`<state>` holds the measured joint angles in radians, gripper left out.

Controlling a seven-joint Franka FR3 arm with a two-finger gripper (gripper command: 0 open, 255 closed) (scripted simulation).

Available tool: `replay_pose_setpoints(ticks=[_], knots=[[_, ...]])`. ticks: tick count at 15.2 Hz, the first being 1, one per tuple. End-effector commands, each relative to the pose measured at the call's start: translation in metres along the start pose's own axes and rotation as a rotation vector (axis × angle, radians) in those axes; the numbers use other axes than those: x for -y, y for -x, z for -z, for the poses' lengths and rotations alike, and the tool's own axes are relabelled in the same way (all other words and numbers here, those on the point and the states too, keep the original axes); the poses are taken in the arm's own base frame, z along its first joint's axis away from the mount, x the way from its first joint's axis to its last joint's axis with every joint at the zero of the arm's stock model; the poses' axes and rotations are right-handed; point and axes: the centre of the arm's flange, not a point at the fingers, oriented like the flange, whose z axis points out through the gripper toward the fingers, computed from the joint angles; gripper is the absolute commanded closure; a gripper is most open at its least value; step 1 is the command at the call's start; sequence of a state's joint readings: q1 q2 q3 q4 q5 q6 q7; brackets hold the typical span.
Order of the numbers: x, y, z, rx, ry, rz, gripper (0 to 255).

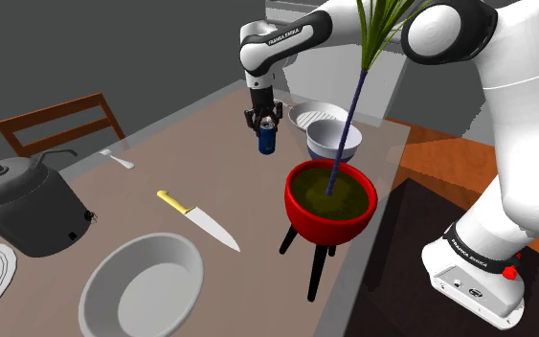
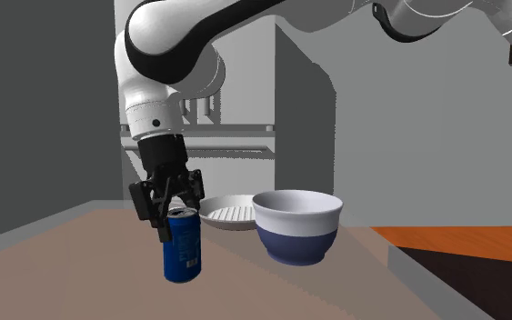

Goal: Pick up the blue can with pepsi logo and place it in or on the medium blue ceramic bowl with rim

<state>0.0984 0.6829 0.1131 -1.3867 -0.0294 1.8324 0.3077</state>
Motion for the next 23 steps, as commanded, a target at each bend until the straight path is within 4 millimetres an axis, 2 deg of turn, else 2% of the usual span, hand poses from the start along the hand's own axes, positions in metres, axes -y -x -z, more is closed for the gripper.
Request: replay_pose_setpoints(ticks=[1,9,23], knots=[[0.000,0.000,0.000,0.000,0.001,0.000,255],[0.000,0.000,0.000,0.000,0.001,0.000,255],[-0.002,0.017,0.071,0.000,0.001,0.000,255]])
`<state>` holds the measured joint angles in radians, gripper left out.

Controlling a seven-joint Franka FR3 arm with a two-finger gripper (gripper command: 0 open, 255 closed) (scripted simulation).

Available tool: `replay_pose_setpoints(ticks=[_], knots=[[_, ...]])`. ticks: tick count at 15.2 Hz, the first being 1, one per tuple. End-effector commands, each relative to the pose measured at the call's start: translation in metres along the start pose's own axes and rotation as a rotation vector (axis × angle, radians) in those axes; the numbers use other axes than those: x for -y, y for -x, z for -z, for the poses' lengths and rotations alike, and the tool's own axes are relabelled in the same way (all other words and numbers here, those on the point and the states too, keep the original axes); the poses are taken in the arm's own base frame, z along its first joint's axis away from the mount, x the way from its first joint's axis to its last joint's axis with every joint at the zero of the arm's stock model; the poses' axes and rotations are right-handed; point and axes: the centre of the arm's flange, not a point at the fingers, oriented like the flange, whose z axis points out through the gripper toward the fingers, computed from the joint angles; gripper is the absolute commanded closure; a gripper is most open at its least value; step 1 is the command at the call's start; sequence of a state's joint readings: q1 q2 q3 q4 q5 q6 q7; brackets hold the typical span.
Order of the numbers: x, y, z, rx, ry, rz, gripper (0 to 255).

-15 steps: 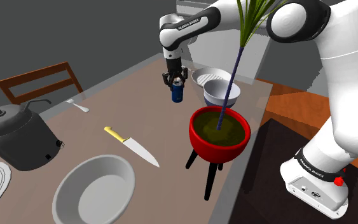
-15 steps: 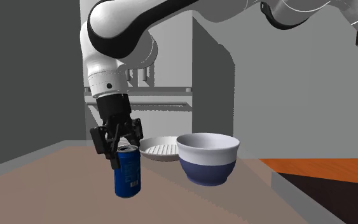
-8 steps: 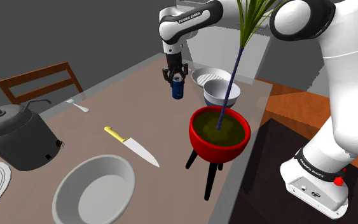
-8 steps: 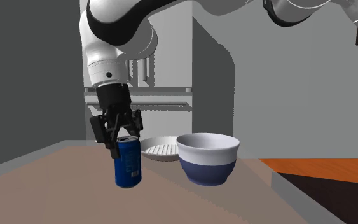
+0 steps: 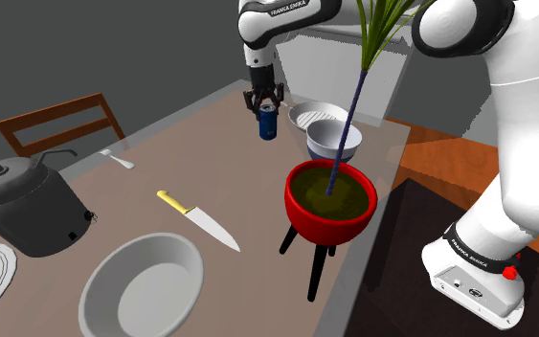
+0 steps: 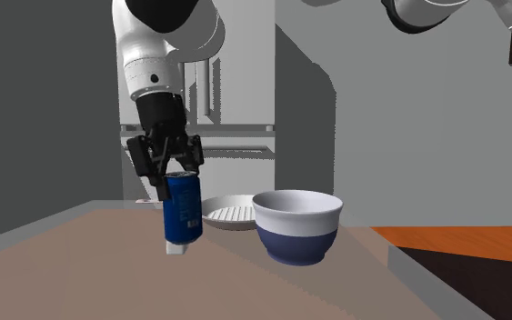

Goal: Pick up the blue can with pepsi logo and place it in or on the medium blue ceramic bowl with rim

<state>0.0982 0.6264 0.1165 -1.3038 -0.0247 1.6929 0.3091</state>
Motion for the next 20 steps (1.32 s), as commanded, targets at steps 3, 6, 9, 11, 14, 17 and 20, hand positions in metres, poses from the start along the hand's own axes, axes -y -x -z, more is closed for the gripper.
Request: replay_pose_setpoints(ticks=[3,6,9,11,14,17,20], knots=[[-0.001,0.005,0.021,0.000,0.000,0.000,255],[-0.001,0.009,0.036,0.000,0.000,0.000,255],[-0.002,0.013,0.052,0.000,0.000,0.000,255],[-0.002,0.015,0.062,0.000,0.000,0.000,255],[-0.002,0.019,0.077,0.000,0.000,0.000,255],[-0.003,0.023,0.093,0.000,0.000,0.000,255],[-0.003,0.026,0.108,0.000,0.000,0.000,255]])
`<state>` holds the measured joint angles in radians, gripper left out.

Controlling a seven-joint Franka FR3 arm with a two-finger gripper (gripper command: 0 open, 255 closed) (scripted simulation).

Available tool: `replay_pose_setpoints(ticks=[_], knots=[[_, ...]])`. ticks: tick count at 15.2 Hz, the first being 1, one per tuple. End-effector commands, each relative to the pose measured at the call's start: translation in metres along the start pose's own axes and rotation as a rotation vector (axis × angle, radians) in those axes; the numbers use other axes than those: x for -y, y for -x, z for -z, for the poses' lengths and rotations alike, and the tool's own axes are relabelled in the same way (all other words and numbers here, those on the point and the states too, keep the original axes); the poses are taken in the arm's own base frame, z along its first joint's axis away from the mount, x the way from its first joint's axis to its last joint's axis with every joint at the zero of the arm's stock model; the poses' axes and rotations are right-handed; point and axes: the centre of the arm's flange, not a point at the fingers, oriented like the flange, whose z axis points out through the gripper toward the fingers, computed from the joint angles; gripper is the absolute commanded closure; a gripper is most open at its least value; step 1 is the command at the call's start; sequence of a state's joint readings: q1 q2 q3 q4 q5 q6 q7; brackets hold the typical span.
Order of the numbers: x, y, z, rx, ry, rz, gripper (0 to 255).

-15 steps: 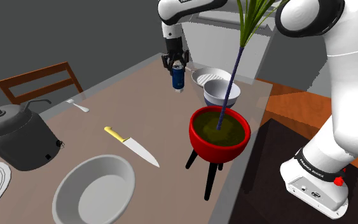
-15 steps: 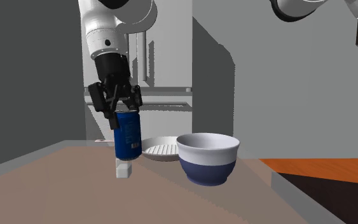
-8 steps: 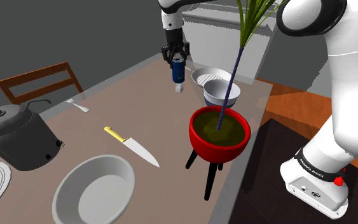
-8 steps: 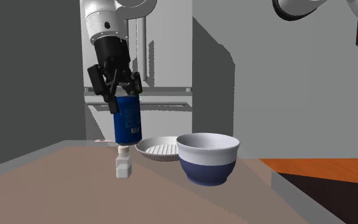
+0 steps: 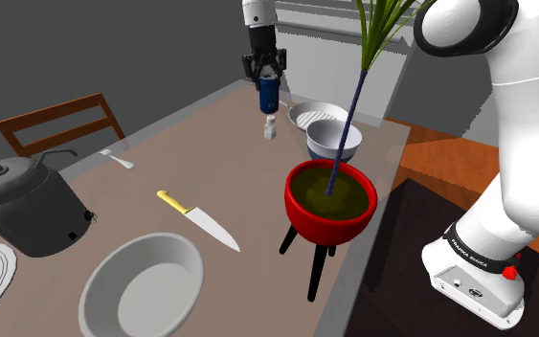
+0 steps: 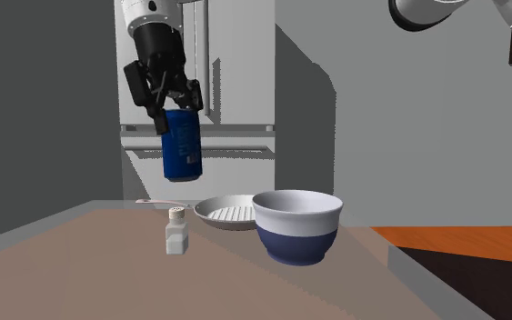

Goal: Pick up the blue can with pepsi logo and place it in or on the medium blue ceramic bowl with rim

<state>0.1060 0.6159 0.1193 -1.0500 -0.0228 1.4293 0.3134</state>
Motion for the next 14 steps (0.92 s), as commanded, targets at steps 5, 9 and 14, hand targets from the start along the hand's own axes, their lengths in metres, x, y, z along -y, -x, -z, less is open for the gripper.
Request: replay_pose_setpoints(ticks=[5,9,14], knots=[[-0.030,0.029,0.009,0.000,0.000,0.000,255],[-0.069,0.064,0.006,0.000,0.000,0.000,255],[-0.117,0.109,0.002,0.000,0.000,0.000,255]])
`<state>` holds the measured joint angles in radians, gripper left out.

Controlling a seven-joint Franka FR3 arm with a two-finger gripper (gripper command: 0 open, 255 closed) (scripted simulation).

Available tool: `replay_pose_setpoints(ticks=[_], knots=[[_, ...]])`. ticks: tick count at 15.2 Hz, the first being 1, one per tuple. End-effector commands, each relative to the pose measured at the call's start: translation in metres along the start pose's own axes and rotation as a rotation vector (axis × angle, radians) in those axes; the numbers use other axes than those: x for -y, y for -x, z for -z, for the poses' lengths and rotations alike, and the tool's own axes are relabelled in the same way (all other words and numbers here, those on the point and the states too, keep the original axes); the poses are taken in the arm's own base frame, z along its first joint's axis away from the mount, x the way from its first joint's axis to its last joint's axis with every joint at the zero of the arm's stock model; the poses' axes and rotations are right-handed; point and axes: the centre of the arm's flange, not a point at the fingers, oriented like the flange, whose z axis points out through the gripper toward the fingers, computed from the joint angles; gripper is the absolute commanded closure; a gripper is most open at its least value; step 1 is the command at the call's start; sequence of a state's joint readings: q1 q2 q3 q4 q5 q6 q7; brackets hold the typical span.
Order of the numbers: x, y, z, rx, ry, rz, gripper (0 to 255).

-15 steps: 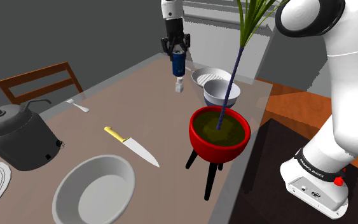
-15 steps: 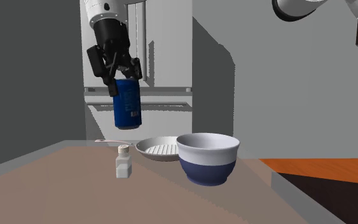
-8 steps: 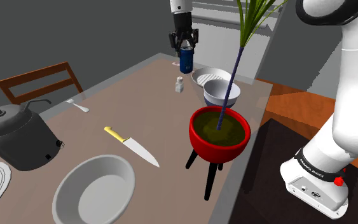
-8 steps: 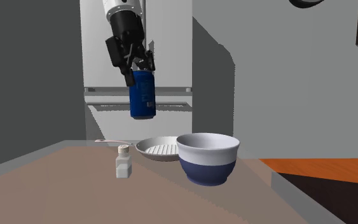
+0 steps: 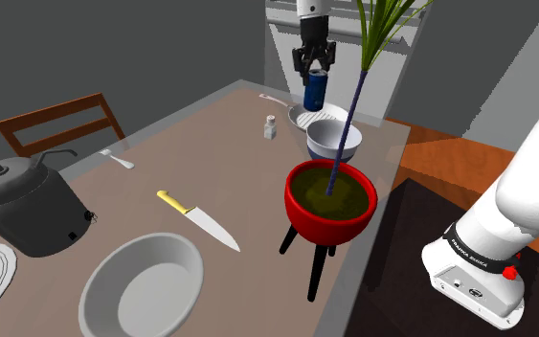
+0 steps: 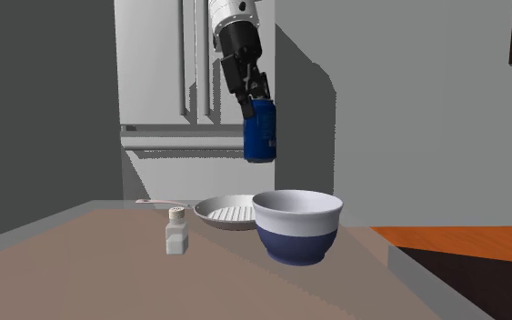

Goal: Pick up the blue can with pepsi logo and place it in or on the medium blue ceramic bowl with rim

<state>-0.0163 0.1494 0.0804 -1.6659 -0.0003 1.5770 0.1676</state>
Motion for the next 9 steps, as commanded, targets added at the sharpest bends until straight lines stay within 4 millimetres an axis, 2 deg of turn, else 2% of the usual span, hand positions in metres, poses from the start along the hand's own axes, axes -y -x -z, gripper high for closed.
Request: replay_pose_setpoints(ticks=[1,6,9], knots=[[-0.021,0.016,-0.002,0.000,0.000,0.001,255],[-0.068,0.059,-0.006,0.000,0.000,0.001,255],[-0.068,0.056,-0.021,0.000,0.000,0.001,255]])
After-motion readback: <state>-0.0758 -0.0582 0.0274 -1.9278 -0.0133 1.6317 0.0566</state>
